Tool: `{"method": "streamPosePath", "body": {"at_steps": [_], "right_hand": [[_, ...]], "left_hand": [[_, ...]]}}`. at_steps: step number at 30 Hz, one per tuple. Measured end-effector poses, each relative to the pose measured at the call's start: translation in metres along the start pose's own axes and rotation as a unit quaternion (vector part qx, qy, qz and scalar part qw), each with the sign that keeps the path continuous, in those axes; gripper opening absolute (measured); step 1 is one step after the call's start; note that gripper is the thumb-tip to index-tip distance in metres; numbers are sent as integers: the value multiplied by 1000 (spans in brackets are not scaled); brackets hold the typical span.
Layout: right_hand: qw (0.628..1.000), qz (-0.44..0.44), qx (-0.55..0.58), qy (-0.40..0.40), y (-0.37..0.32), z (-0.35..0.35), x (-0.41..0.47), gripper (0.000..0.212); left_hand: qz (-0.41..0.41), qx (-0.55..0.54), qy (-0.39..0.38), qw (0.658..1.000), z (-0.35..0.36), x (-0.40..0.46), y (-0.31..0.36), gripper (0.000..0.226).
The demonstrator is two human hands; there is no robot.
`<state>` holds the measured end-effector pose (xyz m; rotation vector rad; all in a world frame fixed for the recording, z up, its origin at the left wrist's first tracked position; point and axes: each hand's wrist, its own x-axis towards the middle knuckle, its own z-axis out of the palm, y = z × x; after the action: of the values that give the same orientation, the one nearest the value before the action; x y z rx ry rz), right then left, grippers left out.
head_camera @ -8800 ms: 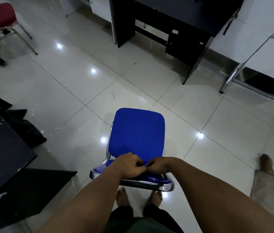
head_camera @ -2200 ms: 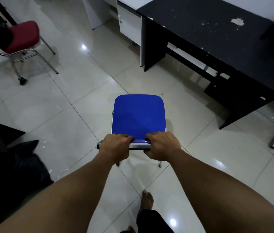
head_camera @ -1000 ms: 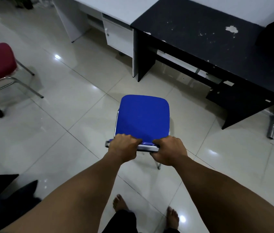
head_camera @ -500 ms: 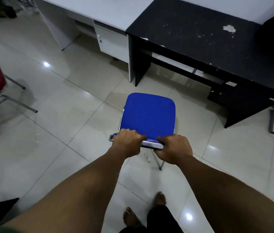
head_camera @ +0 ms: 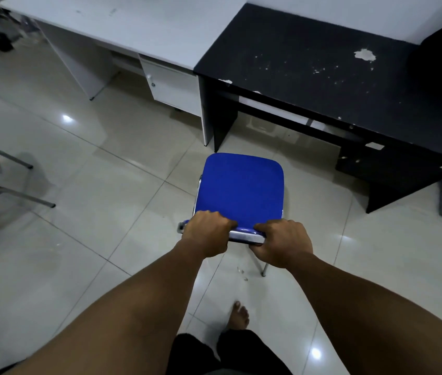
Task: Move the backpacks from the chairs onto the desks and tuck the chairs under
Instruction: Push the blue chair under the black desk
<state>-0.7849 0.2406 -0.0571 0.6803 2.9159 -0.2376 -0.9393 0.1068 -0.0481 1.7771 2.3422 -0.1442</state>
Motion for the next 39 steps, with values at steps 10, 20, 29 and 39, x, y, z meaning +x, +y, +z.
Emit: {"method": "streamPosePath", "body": {"at_steps": [10,20,29,39], "right_hand": [[999,32,36,-11,-5,-8,44,51],[995,85,37,36,-24,-17,120,45],[992,118,23,28,3,-36,178,48],[989,146,24,33,35,-38,222,61]], "left_hand": [[46,10,-10,999,-4,41,-44,33],[97,23,-15,995,-24,107,-121,27],[110,14,-16,994,-44,172,-144,28],[128,3,-18,992,-54,228,-158,24]]}}
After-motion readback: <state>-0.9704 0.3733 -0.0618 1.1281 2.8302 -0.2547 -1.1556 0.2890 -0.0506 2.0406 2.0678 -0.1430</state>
